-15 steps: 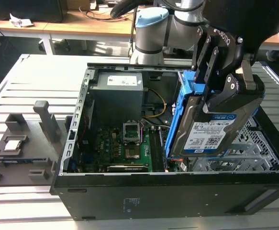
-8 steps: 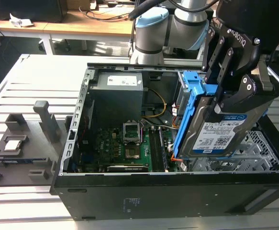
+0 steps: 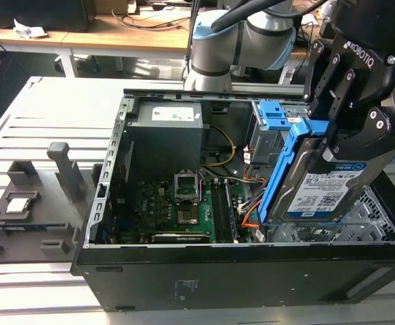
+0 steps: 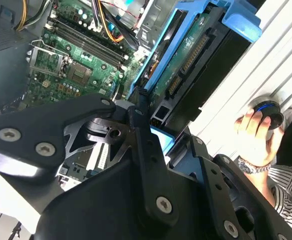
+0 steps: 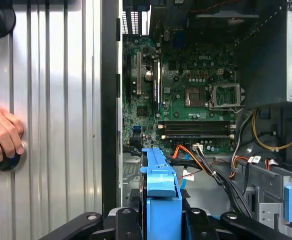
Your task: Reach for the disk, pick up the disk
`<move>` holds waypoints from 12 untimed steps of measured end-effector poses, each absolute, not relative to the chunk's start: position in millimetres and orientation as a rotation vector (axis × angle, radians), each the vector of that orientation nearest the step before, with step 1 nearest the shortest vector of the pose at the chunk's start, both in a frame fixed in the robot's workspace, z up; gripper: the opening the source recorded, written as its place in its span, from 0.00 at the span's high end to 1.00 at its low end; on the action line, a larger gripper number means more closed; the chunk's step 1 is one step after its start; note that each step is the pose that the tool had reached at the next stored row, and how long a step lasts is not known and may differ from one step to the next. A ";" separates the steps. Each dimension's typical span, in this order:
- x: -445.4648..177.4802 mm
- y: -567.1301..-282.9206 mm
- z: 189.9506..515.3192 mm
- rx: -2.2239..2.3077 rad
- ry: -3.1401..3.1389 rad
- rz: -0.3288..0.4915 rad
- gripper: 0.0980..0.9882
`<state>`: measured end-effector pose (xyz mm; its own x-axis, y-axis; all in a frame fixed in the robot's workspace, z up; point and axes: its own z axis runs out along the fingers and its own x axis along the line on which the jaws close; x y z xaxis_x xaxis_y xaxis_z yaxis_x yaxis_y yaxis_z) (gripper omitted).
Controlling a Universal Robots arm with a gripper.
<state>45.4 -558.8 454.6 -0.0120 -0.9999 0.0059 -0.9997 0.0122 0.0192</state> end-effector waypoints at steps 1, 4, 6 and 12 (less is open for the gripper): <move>47.0 -558.9 454.6 2.196 -2.222 -0.015 0.70; 52.9 -559.1 454.5 2.196 -2.222 -0.015 0.70; 57.4 -559.2 454.5 2.195 -2.222 -0.015 0.70; 69.0 -559.6 454.5 2.196 -2.222 -0.015 0.70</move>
<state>69.0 -559.6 454.5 -0.0120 -0.9999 0.0058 -0.9997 0.0121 0.0192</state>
